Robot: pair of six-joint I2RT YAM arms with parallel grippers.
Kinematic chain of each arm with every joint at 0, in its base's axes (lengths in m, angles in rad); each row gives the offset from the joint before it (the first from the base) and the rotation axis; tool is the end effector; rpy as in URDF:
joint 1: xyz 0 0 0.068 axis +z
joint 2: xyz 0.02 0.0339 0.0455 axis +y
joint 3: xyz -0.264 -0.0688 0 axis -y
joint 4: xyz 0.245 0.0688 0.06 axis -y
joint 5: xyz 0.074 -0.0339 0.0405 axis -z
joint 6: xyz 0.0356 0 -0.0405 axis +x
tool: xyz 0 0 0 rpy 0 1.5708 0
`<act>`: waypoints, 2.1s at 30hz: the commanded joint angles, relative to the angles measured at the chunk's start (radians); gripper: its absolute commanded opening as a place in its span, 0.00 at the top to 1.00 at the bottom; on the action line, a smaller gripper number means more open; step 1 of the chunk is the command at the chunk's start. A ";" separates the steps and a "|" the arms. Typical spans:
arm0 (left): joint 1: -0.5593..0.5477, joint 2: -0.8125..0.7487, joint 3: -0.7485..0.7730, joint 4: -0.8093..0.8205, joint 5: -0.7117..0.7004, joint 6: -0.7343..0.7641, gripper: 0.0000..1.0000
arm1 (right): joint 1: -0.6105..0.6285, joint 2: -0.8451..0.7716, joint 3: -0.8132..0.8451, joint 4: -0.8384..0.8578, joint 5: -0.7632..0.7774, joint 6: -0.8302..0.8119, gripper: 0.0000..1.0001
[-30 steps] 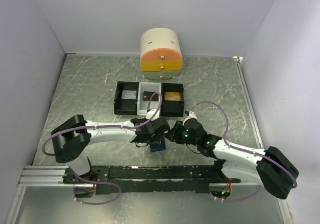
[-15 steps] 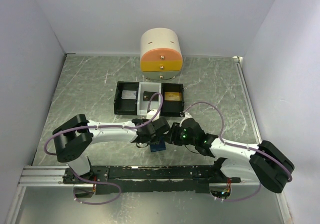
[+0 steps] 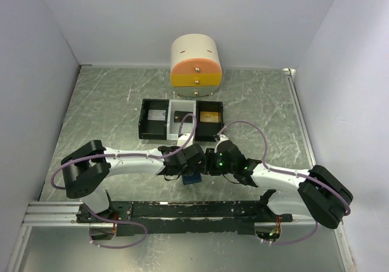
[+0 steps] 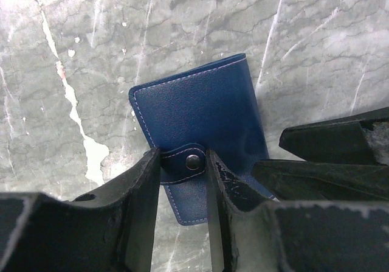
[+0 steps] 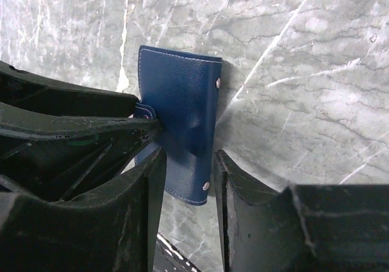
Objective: Take the credit cards out of the card holder
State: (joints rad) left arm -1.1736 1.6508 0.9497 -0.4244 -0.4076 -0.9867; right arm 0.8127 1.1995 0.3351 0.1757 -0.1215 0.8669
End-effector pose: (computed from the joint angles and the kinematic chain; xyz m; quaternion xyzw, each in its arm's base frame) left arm 0.1341 -0.2831 0.1682 0.0446 0.9551 -0.0977 0.2760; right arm 0.1435 0.1579 0.1426 -0.0015 0.9030 0.3539 0.2436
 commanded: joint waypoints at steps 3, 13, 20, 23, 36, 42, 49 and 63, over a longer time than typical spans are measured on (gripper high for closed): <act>-0.014 -0.020 -0.046 0.059 0.027 0.000 0.89 | -0.004 0.055 0.050 -0.050 -0.009 -0.063 0.61; -0.014 -0.091 -0.116 0.142 0.042 -0.005 0.90 | 0.012 0.121 0.101 -0.200 0.145 -0.052 0.61; -0.014 -0.144 -0.176 0.235 0.052 -0.004 0.90 | 0.013 0.124 0.088 -0.163 0.106 -0.055 0.61; -0.014 -0.142 -0.177 0.245 0.063 0.000 0.91 | 0.014 0.120 0.079 -0.147 0.107 -0.047 0.61; -0.014 -0.196 -0.250 0.356 0.106 -0.003 0.93 | 0.013 0.103 0.091 -0.144 0.103 -0.031 0.61; -0.014 -0.210 -0.262 0.367 0.106 -0.002 0.93 | 0.014 0.093 0.093 -0.140 0.105 -0.027 0.61; -0.014 -0.207 -0.267 0.376 0.108 -0.013 0.90 | 0.018 0.094 0.115 -0.163 0.101 -0.035 0.60; -0.014 -0.150 -0.161 0.144 0.048 -0.044 0.47 | 0.019 0.054 0.174 -0.219 0.110 -0.106 0.55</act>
State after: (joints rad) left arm -1.1801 1.4746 0.7475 -0.2039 -0.3336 -1.0119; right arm 0.8268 1.2694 0.4789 -0.0151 -0.0254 0.7929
